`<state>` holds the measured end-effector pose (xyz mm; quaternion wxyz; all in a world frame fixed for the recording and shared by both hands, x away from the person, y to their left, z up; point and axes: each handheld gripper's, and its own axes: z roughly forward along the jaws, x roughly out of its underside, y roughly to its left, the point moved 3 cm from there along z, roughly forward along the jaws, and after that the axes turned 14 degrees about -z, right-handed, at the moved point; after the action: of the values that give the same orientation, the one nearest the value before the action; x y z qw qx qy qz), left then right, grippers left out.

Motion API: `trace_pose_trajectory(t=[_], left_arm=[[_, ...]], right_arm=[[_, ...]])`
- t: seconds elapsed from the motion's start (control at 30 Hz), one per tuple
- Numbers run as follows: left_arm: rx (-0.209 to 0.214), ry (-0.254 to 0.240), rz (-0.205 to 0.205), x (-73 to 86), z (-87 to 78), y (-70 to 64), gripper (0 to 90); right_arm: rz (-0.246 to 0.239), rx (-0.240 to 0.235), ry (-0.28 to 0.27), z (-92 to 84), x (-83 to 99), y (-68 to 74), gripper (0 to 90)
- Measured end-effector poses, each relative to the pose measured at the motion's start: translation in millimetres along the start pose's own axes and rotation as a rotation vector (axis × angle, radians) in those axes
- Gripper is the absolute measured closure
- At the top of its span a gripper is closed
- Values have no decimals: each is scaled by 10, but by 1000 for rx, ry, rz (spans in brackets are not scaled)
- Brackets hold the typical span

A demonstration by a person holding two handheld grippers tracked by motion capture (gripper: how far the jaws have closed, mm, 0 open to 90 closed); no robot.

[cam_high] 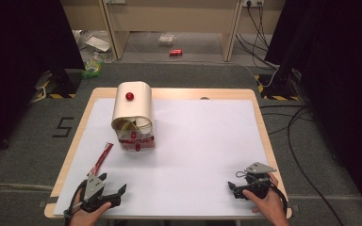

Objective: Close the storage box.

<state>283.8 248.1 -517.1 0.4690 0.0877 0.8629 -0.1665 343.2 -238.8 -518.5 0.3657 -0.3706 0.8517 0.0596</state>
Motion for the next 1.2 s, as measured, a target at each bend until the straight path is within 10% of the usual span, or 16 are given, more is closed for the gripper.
trace_pose_trajectory(t=[1.2], left_arm=[[-5,64,17,266,-144,-65,152]], right_arm=[[1,0,0,0,0,0,2]])
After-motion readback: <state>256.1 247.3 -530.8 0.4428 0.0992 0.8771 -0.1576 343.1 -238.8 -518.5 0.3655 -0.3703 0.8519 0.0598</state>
